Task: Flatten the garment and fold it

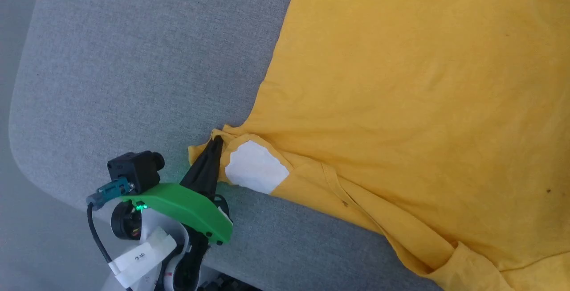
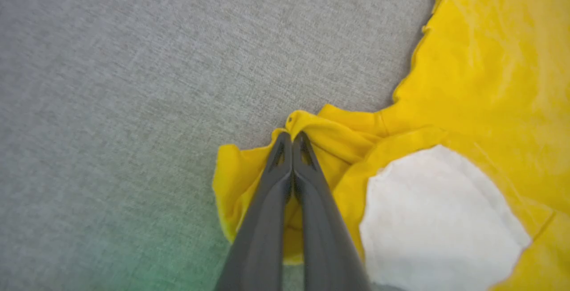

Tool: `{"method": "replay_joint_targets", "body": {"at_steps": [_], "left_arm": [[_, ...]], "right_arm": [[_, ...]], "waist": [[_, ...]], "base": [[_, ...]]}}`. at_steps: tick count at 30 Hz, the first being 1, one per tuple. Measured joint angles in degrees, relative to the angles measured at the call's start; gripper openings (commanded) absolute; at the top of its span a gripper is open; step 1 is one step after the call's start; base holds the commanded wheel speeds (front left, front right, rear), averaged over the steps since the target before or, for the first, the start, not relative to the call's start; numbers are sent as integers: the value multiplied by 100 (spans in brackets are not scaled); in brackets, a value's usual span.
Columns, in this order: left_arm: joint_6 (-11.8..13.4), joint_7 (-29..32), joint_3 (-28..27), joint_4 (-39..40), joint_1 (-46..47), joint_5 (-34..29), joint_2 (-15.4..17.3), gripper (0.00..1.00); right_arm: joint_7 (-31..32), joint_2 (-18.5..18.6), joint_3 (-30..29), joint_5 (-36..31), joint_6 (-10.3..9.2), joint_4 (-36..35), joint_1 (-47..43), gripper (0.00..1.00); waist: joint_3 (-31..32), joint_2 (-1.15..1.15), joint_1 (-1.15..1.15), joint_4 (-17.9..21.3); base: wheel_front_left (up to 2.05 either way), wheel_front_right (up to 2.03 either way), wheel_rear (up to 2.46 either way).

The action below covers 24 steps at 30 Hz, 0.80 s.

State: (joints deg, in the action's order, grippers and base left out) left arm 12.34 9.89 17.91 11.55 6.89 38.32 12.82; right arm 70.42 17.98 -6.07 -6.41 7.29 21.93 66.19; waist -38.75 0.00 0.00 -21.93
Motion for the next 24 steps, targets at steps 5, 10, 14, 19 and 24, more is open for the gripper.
{"method": "replay_joint_targets", "body": {"at_steps": [5, 10, 14, 19, 24], "left_arm": [[-3, 23, -9, -179, 26, -1, 69, 0], [35, 196, -44, -354, 25, -7, 231, 0], [199, 332, -160, -365, -116, -9, 404, 0], [375, 501, -219, -305, -413, -8, 538, 0], [471, 600, -247, -256, -604, 3, 582, 0]], "right_arm": [[-613, -204, -335, 349, -1, -30, -169, 0], [-1225, -201, -134, 1087, 1, -294, -296, 0], [-1503, 74, 5, 1577, 1, -659, -773, 0], [-1741, 390, -79, 2002, 1, -1471, -1936, 0], [-1879, 212, -704, 2398, 0, -2281, -3649, 0]], "waist": [[224, 0, 0, 116], [629, 0, 0, 313], [1017, 0, 0, 573], [1527, 0, 0, 982], [2025, 0, -1, 1354]], "base": [[0, 0, 0], [0, 0, 0], [0, 0, 0], [0, 0, 0], [0, 0, 0]]}}
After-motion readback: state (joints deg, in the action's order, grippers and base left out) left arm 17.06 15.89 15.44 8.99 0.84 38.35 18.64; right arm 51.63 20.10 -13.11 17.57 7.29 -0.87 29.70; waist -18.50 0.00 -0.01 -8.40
